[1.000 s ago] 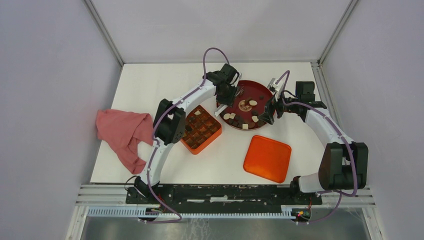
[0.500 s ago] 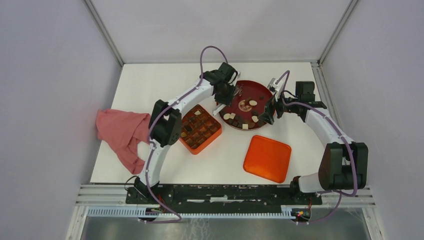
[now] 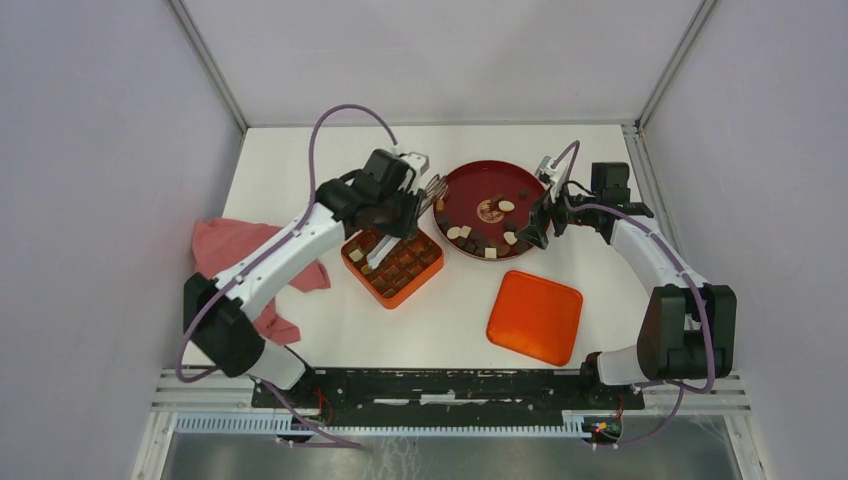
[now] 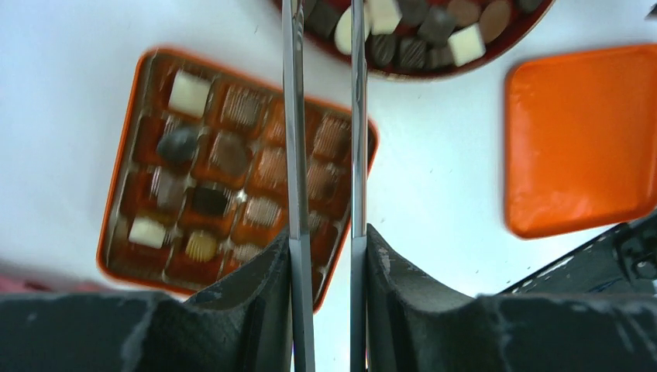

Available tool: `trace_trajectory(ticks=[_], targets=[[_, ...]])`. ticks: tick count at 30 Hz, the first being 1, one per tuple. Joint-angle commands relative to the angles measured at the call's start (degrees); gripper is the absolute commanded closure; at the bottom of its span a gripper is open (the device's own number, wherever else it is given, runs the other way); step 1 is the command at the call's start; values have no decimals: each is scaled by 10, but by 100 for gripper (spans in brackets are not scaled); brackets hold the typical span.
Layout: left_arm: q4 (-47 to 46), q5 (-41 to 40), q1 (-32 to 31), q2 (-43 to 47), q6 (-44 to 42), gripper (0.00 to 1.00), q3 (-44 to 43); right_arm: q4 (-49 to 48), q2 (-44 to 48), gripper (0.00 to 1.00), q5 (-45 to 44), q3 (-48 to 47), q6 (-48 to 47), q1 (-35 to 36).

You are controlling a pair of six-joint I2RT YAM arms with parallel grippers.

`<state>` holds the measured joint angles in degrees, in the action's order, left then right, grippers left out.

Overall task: Pack the chocolate
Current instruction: Place the fake chocolate in the packing box.

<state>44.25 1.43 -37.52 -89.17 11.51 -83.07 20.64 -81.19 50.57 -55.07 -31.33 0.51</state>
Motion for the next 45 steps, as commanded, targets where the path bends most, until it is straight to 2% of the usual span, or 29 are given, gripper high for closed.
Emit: trace_trajectory(ticks=[1, 7, 18, 31, 37, 45], targets=[[7, -61, -2, 93, 42, 98, 88, -14, 7, 2, 14, -10, 1, -2], [17, -85, -1, 157, 60, 98, 164, -15, 5, 2, 14, -9, 4, -2], [33, -124, -1, 127, 61, 98, 170, -15, 6, 2, 12, -8, 4, -2], [23, -114, -1, 113, 62, 98, 185, -16, 7, 2, 12, -8, 3, -2], [8, -102, -1, 103, 66, 95, 196, -16, 8, 2, 13, -8, 3, -2], [-1, -96, -2, 95, 64, 87, 194, -15, 7, 2, 13, -8, 3, -2]])
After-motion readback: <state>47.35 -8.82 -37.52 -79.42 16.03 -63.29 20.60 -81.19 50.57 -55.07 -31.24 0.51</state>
